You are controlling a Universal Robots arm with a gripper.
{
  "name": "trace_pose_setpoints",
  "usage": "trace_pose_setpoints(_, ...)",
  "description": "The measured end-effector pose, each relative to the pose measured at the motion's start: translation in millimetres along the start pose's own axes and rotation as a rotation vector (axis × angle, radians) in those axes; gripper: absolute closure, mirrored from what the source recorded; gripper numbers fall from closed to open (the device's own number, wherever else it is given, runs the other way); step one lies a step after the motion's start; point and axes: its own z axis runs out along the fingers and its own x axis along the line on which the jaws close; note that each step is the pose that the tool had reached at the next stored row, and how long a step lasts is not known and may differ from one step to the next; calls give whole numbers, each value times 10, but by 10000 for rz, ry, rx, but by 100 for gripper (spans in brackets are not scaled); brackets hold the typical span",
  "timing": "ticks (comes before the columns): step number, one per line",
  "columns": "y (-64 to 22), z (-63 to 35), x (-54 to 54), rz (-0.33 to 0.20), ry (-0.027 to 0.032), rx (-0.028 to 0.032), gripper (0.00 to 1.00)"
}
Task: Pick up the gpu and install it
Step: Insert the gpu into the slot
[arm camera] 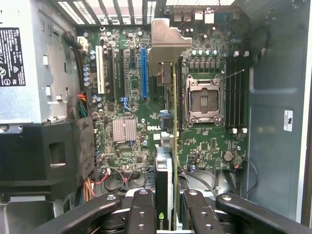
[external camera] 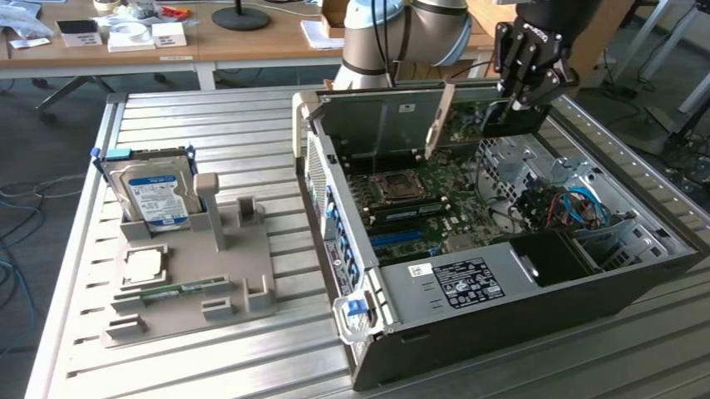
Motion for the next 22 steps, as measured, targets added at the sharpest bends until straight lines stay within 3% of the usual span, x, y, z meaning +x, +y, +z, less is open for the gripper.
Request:
trace_pose_setpoints(7, 87, -4, 5, 1, 1, 0, 73)
trace_pose_setpoints(22, 142, -6, 8, -1, 0, -1, 73)
